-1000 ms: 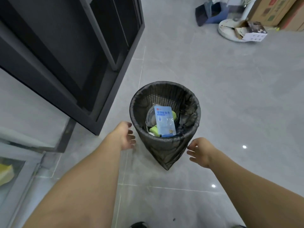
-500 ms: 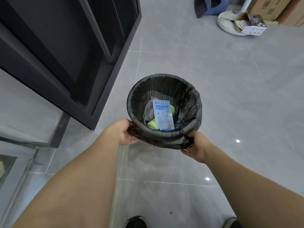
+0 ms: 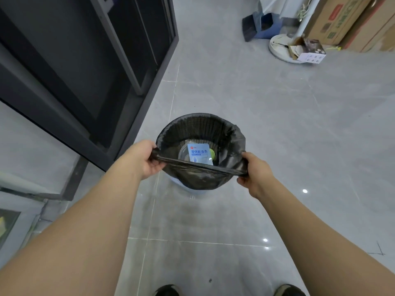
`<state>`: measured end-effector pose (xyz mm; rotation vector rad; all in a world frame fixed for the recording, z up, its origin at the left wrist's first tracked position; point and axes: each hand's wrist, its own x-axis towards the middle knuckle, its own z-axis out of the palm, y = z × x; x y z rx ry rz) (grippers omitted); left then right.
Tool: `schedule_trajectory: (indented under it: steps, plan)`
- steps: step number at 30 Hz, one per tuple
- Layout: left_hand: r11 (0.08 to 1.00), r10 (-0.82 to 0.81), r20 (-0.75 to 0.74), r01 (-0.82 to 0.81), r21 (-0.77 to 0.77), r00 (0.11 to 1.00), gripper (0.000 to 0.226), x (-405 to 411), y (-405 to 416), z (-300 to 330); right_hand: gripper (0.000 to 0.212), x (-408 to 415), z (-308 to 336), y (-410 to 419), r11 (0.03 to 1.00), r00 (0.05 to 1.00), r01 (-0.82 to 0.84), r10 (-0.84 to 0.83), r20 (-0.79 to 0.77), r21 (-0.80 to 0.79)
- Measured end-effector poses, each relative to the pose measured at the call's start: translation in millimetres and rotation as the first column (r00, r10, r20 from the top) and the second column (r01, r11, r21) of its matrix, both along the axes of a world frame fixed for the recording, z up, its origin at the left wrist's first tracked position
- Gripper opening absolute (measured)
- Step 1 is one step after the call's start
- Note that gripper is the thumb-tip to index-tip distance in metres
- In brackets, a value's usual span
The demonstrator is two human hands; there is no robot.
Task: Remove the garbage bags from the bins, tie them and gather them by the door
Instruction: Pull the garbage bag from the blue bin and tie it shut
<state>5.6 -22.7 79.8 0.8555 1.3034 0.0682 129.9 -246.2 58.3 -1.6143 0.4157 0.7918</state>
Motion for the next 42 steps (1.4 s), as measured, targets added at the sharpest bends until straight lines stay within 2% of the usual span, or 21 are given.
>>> schedule_trajectory:
  steps: [3,5,7,10,13,14,16,18,21,25,28,33,35,39,42]
  plan:
    - [0.989,0.096,0.054,-0.102,0.105,0.994,0.015,19.6,6.7,7.1,0.018,19.2,10.2,10.0,0.998,0.993,0.054,-0.055,0.108,0.016]
    - [0.966,0.142,0.089,-0.158,0.207,0.986,0.009,32.9,11.0,11.4,0.016,31.5,15.2,18.3,0.990,0.983,0.097,-0.111,0.144,0.099]
    - [0.945,0.162,0.210,-0.213,0.247,0.964,0.007,44.6,8.9,13.3,0.012,39.5,17.7,25.2,0.981,0.976,0.093,-0.124,0.180,0.172]
    - [0.939,0.235,0.442,-0.320,0.126,0.866,0.020,56.1,0.7,20.8,0.012,46.5,24.5,32.6,0.963,0.964,0.073,-0.135,0.228,0.261]
    - [0.926,0.294,0.615,-0.377,0.006,0.732,0.052,60.8,-0.5,40.5,0.014,53.2,41.2,35.0,0.897,0.957,0.128,-0.223,0.183,0.423]
    - [0.914,0.326,0.656,-0.405,-0.034,0.681,0.056,63.4,0.5,50.2,0.012,55.9,50.2,34.6,0.876,0.956,0.136,-0.239,0.170,0.463]
    - [0.894,0.361,0.686,-0.444,-0.061,0.632,0.040,66.7,3.1,64.7,0.008,61.1,65.4,35.4,0.852,0.950,0.129,-0.253,0.183,0.508]
    - [0.907,0.309,0.688,-0.422,-0.004,0.657,0.023,68.6,1.2,81.1,0.006,65.3,87.2,35.4,0.836,0.938,0.112,-0.267,0.220,0.537]
    - [0.927,0.217,0.709,-0.369,0.066,0.671,0.023,75.2,-3.0,108.6,0.014,69.2,122.9,33.0,0.831,0.920,0.094,-0.283,0.270,0.548]
    - [0.908,0.142,0.778,-0.394,0.144,0.612,0.034,97.8,-13.5,153.8,0.011,78.5,164.6,22.0,0.822,0.902,0.095,-0.310,0.302,0.561]
    - [0.870,0.067,0.783,-0.421,0.258,0.618,0.024,116.7,-31.8,182.2,0.009,86.9,185.6,9.6,0.801,0.884,0.072,-0.327,0.334,0.595]
    - [0.813,-0.079,0.769,-0.406,0.418,0.635,0.028,147.2,-75.3,206.8,0.043,101.8,207.6,-22.9,0.764,0.852,0.025,-0.354,0.386,0.645]
    - [0.782,-0.166,0.754,-0.382,0.494,0.635,0.028,162.1,-102.6,214.0,0.039,111.3,214.4,-42.3,0.758,0.844,0.050,-0.380,0.378,0.651]
    - [0.742,-0.338,0.717,-0.296,0.602,0.610,0.015,195.4,-159.4,226.7,0.016,135.6,226.2,-90.2,0.761,0.812,0.110,-0.439,0.384,0.639]
    - [0.703,-0.431,0.657,-0.226,0.675,0.619,0.020,219.2,-201.6,233.0,0.011,155.7,232.2,-135.0,0.754,0.799,0.122,-0.460,0.387,0.646]
